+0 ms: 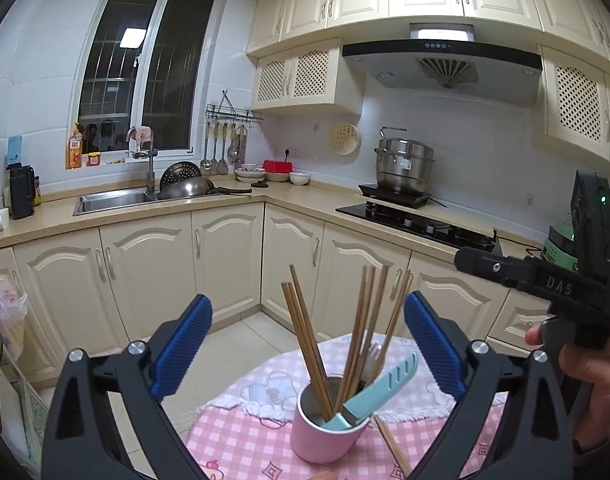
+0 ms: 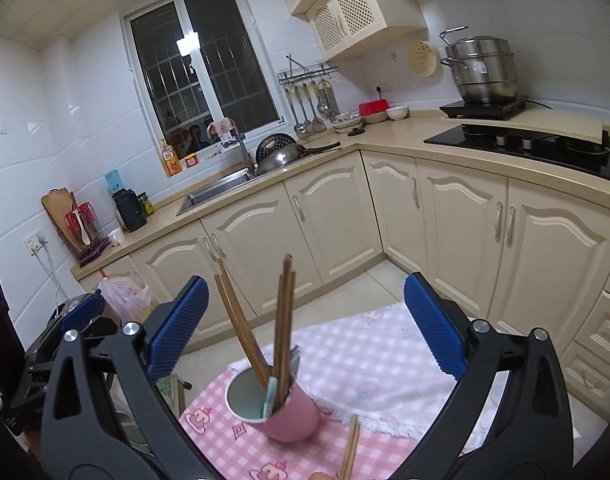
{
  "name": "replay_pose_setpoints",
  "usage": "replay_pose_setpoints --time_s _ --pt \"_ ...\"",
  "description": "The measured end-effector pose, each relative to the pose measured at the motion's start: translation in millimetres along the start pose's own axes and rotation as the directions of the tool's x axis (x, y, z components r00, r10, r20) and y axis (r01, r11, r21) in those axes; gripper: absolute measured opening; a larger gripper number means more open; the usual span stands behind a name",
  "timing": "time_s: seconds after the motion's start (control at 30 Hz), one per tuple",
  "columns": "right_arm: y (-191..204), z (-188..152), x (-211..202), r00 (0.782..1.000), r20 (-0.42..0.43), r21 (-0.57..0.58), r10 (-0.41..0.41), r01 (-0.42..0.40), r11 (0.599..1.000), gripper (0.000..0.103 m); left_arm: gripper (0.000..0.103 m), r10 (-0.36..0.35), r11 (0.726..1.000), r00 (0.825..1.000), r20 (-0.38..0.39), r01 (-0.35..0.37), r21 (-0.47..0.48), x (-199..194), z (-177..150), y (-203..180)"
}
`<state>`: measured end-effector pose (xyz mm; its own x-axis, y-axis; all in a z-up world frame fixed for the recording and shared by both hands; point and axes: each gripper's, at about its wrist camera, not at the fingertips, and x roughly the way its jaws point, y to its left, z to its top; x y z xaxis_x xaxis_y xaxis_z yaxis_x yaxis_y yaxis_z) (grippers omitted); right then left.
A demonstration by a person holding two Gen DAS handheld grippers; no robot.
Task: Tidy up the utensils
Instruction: 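Open both tools and withdraw them from the pink cup, then move both open tools down toward the last loose wooden chopsticks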
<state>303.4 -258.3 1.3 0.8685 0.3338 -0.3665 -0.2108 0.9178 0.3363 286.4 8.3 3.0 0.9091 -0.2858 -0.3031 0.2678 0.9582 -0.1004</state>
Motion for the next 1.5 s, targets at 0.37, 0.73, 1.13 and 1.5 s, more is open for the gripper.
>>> replay_pose_setpoints --time_s 0.37,0.73,1.13,1.5 --pt "-24.1 -15.8 -32.2 0.998 -0.051 0.019 -0.036 0.037 0.999 0.096 0.095 -0.032 0.999 0.999 -0.039 0.032 -0.007 -12.8 -19.3 -20.5" --pt "-48.2 -42.6 -37.9 0.989 -0.133 0.057 -0.072 0.080 0.995 0.096 0.095 -0.057 0.998 0.992 -0.116 0.055 -0.022 -3.7 -48.7 -36.8" --pt "-66.2 -89.4 -33.5 0.959 -0.267 0.063 -0.095 0.116 0.991 0.096 0.095 -0.050 0.999 0.966 -0.255 0.047 -0.018 14.9 -93.3 -51.3" --pt "-81.5 -123.6 -31.2 0.930 -0.354 0.079 -0.102 0.139 0.987 0.096 0.095 -0.010 0.997 0.906 -0.423 0.039 0.061 43.4 -149.6 -79.4"
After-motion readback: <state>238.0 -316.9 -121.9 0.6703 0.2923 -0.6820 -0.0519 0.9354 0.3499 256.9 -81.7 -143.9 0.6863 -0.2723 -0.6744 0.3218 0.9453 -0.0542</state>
